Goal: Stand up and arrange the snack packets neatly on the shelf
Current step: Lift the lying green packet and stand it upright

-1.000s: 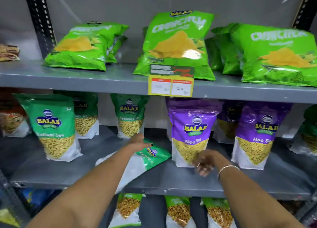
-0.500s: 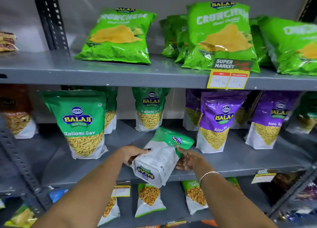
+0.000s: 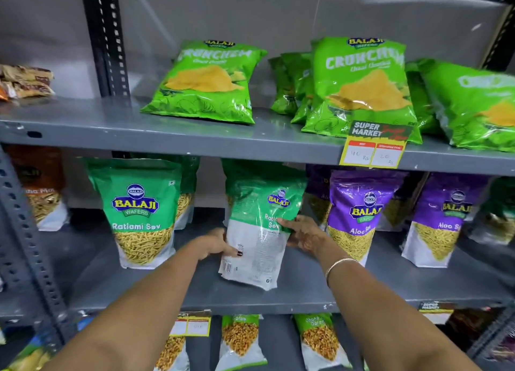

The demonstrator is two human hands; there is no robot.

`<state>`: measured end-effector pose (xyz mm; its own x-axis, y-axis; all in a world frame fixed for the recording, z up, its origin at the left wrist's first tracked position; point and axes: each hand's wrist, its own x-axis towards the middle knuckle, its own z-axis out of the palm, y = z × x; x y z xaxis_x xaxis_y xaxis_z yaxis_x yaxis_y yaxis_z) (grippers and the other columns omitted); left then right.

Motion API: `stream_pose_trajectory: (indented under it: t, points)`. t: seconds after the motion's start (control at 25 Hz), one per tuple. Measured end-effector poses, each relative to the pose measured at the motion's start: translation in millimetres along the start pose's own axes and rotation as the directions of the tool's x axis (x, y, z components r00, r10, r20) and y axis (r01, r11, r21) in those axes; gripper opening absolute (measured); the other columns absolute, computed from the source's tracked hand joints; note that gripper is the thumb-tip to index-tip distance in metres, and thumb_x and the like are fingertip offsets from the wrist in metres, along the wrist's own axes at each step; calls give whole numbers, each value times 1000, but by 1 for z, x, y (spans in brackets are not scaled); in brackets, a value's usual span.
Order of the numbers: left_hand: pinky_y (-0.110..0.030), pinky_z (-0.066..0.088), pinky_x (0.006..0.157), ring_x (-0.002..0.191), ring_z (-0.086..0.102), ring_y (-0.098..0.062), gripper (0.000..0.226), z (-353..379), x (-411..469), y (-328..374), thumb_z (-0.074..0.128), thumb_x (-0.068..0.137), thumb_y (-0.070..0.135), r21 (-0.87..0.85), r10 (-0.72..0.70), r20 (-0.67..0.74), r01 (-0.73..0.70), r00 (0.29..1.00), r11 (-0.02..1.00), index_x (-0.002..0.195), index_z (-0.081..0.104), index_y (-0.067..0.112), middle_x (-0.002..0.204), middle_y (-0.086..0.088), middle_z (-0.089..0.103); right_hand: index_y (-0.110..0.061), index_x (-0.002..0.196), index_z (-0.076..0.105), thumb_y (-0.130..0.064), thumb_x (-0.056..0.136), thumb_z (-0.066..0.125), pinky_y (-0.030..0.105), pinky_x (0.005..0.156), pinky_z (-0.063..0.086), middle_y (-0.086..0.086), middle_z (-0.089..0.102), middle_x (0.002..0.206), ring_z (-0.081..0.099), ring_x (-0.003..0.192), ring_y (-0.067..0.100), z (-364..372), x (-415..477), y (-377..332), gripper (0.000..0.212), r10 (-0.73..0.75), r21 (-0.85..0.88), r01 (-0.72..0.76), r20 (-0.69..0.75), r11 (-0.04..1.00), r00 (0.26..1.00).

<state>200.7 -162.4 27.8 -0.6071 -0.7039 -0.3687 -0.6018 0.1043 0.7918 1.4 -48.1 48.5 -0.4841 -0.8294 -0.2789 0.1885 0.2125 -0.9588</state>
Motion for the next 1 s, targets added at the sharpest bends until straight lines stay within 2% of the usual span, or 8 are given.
stream_pose_trajectory:
  t: [0.16,0.36,0.44,0.52,0.6,0.72,0.84,1.0]
  points:
    - [-36,47,100,119,56,-27,75,11,24,-9,84,58,7,-39,106,-281,-122,954,992,125,51,6,127,-6,62,5,91,62,12,75,65,19,48,57,-2,74,62,66,47,3,17,23,-11,18,-169,-67,167,-19,984,985]
    - [-41,48,97,119,56,-30,81,20,42,-23,84,54,11,-41,73,-399,-97,914,994,127,49,8,129,-12,61,12,115,56,13,72,68,36,85,57,23,62,118,69,90,28,21,43,2,45,-255,-96,253,-14,963,967]
    - [-41,48,98,118,56,-29,85,19,47,-26,84,54,7,-98,60,-363,-103,930,990,129,46,8,130,-12,60,9,116,56,9,73,69,42,90,55,26,61,122,64,102,34,18,44,5,44,-249,-79,249,10,965,968]
    - [-40,47,99,118,54,-28,88,16,47,-26,81,57,-2,-141,35,-284,-78,958,987,134,40,6,131,-13,57,5,117,56,-7,76,72,26,67,58,20,64,117,64,86,25,15,41,6,45,-189,-163,195,50,967,981]
    - [-38,49,90,108,53,-25,82,11,43,-24,70,64,-13,-117,32,-187,-55,982,992,137,37,4,126,-15,57,-1,120,52,-42,77,68,23,51,49,13,59,109,58,69,17,11,36,8,62,51,-333,-30,53,942,997]
    - [-34,48,80,96,53,-24,51,1,35,-24,52,77,-16,-105,-18,-73,10,997,994,125,47,2,105,-13,58,-20,124,33,-67,81,39,42,69,49,21,49,123,62,94,34,15,22,12,64,411,-304,-342,205,889,888]
    - [-35,40,93,100,54,-19,22,-9,25,-23,50,89,0,-92,-91,54,96,994,991,108,51,12,102,-5,59,-16,123,35,-62,88,29,44,70,47,18,55,108,61,93,33,21,24,21,58,377,-144,-353,202,924,904]
    - [-28,38,80,105,46,-16,5,-3,19,-16,63,85,13,-68,-2,-2,2,1000,998,83,60,16,106,-5,56,-15,115,37,-26,94,46,43,72,49,6,55,83,58,72,20,12,29,32,26,272,-171,-246,150,954,951]
